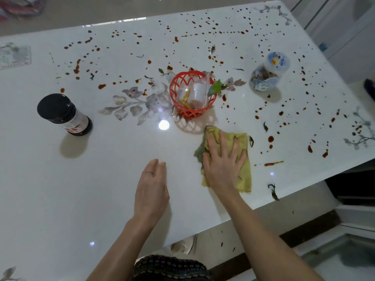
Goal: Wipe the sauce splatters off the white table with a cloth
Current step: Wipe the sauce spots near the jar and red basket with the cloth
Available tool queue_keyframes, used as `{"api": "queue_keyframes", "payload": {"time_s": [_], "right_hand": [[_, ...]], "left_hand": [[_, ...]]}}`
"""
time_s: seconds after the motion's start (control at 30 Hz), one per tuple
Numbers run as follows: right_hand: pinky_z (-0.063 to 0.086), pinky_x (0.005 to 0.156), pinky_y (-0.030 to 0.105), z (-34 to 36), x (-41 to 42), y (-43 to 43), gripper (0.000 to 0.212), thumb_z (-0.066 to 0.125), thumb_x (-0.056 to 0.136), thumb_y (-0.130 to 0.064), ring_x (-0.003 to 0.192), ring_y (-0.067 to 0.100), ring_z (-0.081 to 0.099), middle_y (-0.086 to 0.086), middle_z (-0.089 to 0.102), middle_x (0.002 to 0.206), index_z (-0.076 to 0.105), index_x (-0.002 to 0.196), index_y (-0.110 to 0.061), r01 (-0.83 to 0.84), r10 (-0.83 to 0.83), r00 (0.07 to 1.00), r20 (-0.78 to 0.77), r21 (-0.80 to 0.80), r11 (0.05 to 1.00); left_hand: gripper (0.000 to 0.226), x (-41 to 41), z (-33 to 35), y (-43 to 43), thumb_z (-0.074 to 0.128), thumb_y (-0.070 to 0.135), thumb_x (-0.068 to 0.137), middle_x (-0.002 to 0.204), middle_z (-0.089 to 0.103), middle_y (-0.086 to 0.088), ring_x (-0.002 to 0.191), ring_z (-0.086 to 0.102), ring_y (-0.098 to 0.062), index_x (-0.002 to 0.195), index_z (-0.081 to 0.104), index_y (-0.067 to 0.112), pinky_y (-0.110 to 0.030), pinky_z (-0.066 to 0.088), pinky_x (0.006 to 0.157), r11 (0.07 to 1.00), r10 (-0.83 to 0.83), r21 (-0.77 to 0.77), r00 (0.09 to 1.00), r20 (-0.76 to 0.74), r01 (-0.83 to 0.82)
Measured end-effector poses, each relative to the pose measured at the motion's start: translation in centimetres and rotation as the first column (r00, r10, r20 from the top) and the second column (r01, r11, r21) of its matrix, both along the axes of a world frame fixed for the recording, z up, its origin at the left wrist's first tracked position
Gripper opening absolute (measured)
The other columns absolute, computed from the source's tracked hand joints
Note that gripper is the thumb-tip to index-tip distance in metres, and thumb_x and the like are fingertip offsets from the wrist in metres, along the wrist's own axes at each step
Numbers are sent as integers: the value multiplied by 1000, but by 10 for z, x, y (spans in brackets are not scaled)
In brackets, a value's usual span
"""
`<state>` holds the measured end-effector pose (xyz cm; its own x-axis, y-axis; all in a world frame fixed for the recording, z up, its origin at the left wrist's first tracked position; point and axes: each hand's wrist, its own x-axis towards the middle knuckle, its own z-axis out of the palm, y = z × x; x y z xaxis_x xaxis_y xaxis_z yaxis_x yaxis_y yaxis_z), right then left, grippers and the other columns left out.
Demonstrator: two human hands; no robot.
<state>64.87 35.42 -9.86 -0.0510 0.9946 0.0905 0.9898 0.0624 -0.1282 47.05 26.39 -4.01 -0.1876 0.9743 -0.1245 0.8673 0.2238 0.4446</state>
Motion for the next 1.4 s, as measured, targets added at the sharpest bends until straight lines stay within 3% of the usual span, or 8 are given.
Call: {"api": "queue_keyframes", "payload": {"time_s": [0.17, 0.43, 0.67, 0.87, 1.03, 1.17, 1.3, 1.4], "right_hand": [[20, 111, 68, 1, 13, -38, 55, 42, 95, -49, 141, 41, 31, 3, 39, 156, 45, 148, -35, -234, 235, 972, -9, 30, 972], [18, 113, 68, 3, 27, -3, 56, 33, 97, -51, 141, 40, 26, 2, 34, 159, 36, 152, -37, 13, -13, 1000, 16, 3, 1000], [20, 112, 68, 3, 45, -55, 55, 44, 95, -49, 142, 42, 33, 2, 39, 156, 44, 148, -36, -240, 240, 971, 9, 37, 970], [18, 113, 66, 8, 52, -14, 56, 33, 97, -51, 141, 41, 30, 3, 36, 158, 38, 151, -37, 57, -56, 998, 34, -16, 998], [20, 112, 67, 5, 53, -81, 56, 43, 97, -49, 143, 41, 30, 3, 34, 160, 40, 151, -35, -201, 201, 979, 44, 3, 980], [21, 112, 68, 5, 98, -51, 55, 41, 96, -51, 146, 38, 27, 2, 35, 159, 42, 149, -34, -425, 424, 905, 44, 28, 905], [23, 110, 69, 7, 110, -17, 56, 36, 95, -51, 141, 41, 29, 3, 38, 156, 35, 149, -38, -94, 94, 995, 40, -18, 995], [17, 113, 68, 9, 83, -40, 60, 38, 93, -53, 143, 41, 25, 4, 34, 158, 39, 150, -34, -76, 77, 997, 17, -28, 997]], "left_hand": [[48, 9, -1, 5, 49, -11, 79, 134, 45, -22, 125, 43, -36, 126, 47, 0, -40, 40, 100, 1000, -27, 6, 1000, 11, 27], [54, 11, 1, 7, 46, -10, 80, 140, 40, -22, 130, 39, -36, 133, 42, 0, -39, 35, 104, 998, -67, 16, 998, 9, 66], [57, 28, -3, 18, 49, -12, 76, 138, 42, -23, 128, 41, -37, 132, 45, -1, -41, 36, 104, 990, -141, 6, 989, 33, 141], [62, 48, -5, 31, 46, -16, 70, 139, 41, -25, 130, 38, -38, 130, 44, -3, -42, 32, 107, 967, -256, 14, 965, 57, 255], [59, 64, -4, 35, 43, -8, 81, 148, 28, -21, 138, 24, -33, 138, 34, 3, -46, 27, 111, 954, -298, 8, 951, 81, 298], [65, 59, -7, 37, 38, -13, 77, 148, 27, -20, 139, 22, -33, 139, 33, 4, -47, 26, 111, 953, -303, 14, 951, 63, 302], [63, 55, -12, 34, 37, -14, 77, 147, 29, -23, 138, 23, -35, 138, 34, 2, -47, 26, 112, 959, -282, 28, 959, 35, 281], [63, 61, -13, 30, 40, -14, 76, 147, 28, -25, 138, 22, -37, 137, 36, 2, -46, 25, 112, 963, -268, 18, 963, 32, 268]]}}
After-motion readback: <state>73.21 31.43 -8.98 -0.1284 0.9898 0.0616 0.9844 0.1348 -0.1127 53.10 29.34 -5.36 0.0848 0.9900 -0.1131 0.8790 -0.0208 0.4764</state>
